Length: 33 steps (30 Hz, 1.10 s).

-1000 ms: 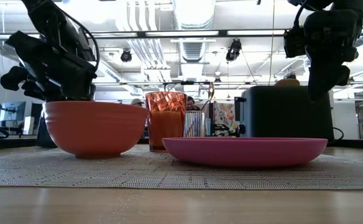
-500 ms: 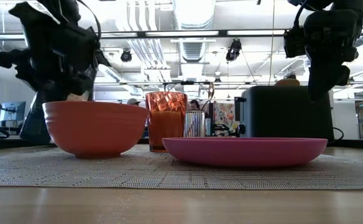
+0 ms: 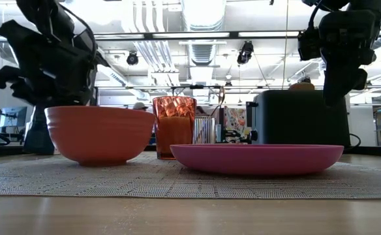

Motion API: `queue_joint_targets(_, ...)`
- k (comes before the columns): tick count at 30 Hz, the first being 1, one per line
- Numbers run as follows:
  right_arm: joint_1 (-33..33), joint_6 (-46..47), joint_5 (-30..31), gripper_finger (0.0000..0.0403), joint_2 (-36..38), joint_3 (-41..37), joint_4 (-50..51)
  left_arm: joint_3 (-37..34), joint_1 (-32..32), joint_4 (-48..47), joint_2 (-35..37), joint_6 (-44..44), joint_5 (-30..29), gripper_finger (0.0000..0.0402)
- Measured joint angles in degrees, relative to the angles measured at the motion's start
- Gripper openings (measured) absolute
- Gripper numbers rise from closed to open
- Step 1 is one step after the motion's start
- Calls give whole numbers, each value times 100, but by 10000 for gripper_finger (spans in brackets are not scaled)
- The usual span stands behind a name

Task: Arrange a breakfast setting
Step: Pour the blue cereal into the orange bowl, then put the brown bagel from the toaster on the pink plate

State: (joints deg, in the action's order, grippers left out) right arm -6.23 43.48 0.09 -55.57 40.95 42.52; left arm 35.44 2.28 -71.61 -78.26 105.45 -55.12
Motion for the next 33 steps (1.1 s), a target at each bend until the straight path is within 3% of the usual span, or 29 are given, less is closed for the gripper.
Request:
queue_joint_targets(5, 0, 0, 0, 137, 0, -1, 0, 90, -16, -63, 4, -26, 416, 232)
queue_joint_targets(18, -1, 0, 1, 137, 0, 0, 0, 815, -21, -650, 4, -1127, 1773, 281)
queue_joint_targets(24, -1, 0, 0, 137, 0, 0, 0, 974, -111, -636, -2, -1780, 2362, 284)
queue_joint_targets(29, 1, 0, 1, 137, -2, 0, 0, 1176, -525, -625, -2, -1966, 2659, 284)
queue_joint_targets(33, 1, 0, 1, 137, 0, -1, 0, 1447, -1258, -616, -2, -1985, 2637, 284)
